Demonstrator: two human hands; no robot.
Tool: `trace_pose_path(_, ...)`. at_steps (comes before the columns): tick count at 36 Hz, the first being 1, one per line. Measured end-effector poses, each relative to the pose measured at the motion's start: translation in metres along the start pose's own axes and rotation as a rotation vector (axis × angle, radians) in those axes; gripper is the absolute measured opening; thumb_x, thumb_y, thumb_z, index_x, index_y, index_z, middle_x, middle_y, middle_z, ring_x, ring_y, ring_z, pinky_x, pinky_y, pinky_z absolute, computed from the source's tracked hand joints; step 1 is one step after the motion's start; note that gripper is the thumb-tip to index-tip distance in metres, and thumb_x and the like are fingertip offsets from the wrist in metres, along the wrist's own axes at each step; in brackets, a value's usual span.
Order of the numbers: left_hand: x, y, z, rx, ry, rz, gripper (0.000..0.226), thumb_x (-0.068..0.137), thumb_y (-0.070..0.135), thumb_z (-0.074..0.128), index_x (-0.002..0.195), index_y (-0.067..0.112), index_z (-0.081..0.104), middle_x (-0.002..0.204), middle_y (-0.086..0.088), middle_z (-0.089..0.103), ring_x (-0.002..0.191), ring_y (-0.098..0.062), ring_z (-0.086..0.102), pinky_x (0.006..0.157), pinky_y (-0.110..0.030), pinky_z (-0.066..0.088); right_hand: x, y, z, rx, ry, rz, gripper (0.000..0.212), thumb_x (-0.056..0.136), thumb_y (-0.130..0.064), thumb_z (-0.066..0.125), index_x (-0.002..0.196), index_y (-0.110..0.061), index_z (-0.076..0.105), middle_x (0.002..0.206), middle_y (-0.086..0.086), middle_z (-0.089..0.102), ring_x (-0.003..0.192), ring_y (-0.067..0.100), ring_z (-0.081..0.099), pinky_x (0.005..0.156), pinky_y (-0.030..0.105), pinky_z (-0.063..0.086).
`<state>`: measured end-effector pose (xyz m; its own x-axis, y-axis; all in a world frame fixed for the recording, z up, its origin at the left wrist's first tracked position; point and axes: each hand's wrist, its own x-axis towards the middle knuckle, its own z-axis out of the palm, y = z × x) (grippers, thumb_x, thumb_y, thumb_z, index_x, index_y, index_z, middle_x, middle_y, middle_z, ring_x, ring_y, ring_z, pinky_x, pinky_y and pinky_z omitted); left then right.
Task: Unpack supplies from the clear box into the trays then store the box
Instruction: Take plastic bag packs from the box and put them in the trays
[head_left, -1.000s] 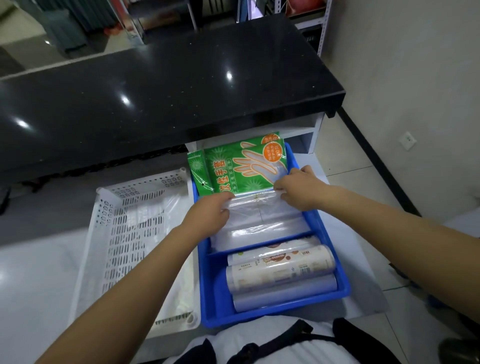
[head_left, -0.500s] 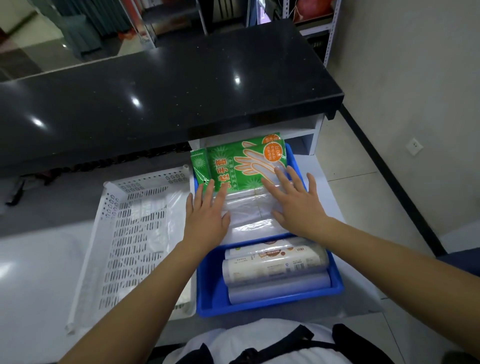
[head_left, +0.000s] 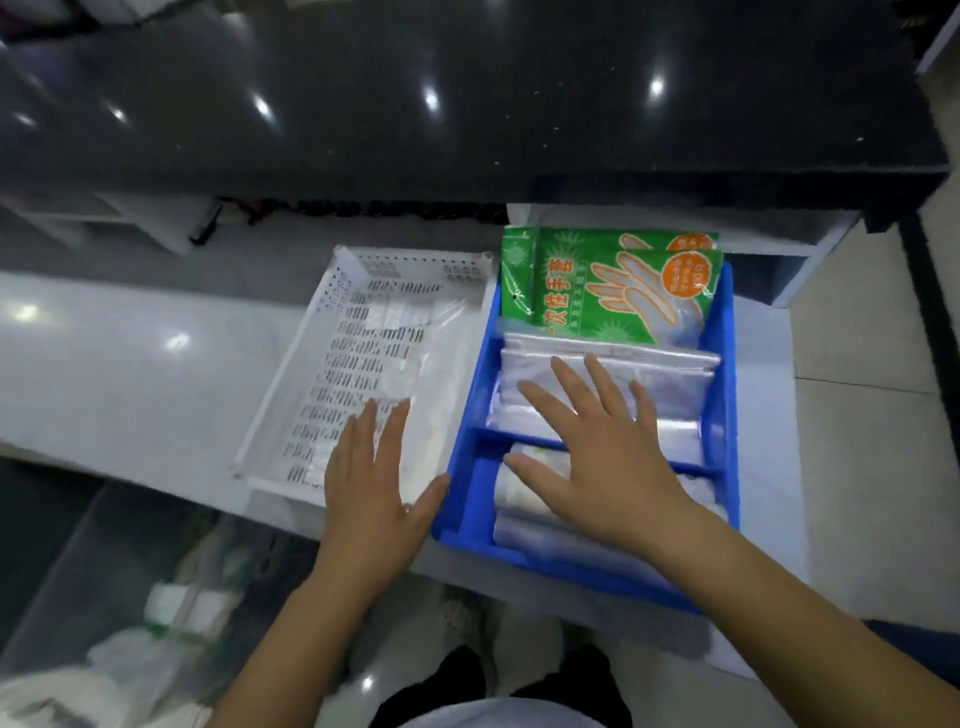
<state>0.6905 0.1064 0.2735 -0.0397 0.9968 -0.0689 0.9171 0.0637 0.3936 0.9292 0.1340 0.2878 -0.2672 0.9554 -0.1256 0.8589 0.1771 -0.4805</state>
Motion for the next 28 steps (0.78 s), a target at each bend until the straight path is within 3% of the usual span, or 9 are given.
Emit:
trace_pose_path(3, -0.036, -0.026, -0.005, -0.020, -0.017, -0.054, 0.085, 0.087, 0.058, 0.057, 0.157, 0.030, 0.017, 0.166, -0.003, 0.005, 0.153, -0.027, 0.002, 0.121, -0.045, 0.007, -0.007, -0.031, 0.014, -0.015, -0.041, -0.066, 0.077, 0.083, -0.077, 0.025, 0.154, -0.045, 0.022, 0.168, -0.007, 0.003, 0.153, 0.020, -0.011, 0.120, 0.055, -0.007)
trace_pose_path(9, -0.111, -0.087, -0.013, -0.063, -0.012, -0.173, 0.087, 0.083, 0.074, 0.040, 0.156, 0.037, 0.010, 0.166, 0.002, 0.006, 0.153, -0.024, 0.003, 0.121, -0.048, 0.014, -0.031, -0.098, 0.055, -0.057, -0.154, -0.146, 0.073, 0.088, -0.076, 0.024, 0.154, -0.047, 0.012, 0.168, -0.009, -0.004, 0.152, 0.018, -0.019, 0.120, 0.055, -0.009)
trace_pose_path(13, -0.154, -0.141, -0.010, -0.077, -0.061, -0.304, 0.084, 0.085, 0.075, 0.042, 0.149, 0.050, -0.007, 0.165, 0.010, -0.012, 0.152, -0.016, -0.012, 0.121, -0.044, 0.006, -0.048, -0.145, 0.094, -0.016, -0.204, -0.143, 0.074, 0.089, -0.077, 0.029, 0.155, -0.045, 0.017, 0.167, -0.010, -0.002, 0.151, 0.015, -0.020, 0.119, 0.051, -0.013)
trace_pose_path(19, -0.199, -0.220, -0.032, -0.138, -0.066, -0.400, 0.085, 0.089, 0.069, 0.045, 0.154, 0.043, -0.002, 0.165, 0.009, -0.015, 0.151, -0.017, -0.013, 0.121, -0.043, 0.002, -0.070, -0.218, 0.169, -0.094, -0.332, -0.201, 0.074, 0.087, -0.081, 0.027, 0.153, -0.051, 0.012, 0.167, -0.012, -0.005, 0.151, 0.015, -0.020, 0.119, 0.054, -0.008)
trace_pose_path(28, -0.287, -0.334, -0.056, -0.219, -0.030, -0.630, 0.088, 0.088, 0.067, 0.049, 0.156, 0.037, 0.002, 0.166, 0.002, -0.002, 0.153, -0.021, 0.000, 0.122, -0.045, 0.013, -0.086, -0.320, 0.248, -0.196, -0.521, -0.303, 0.074, 0.087, -0.081, 0.028, 0.153, -0.051, 0.012, 0.167, -0.014, -0.004, 0.152, 0.016, -0.016, 0.120, 0.057, -0.001)
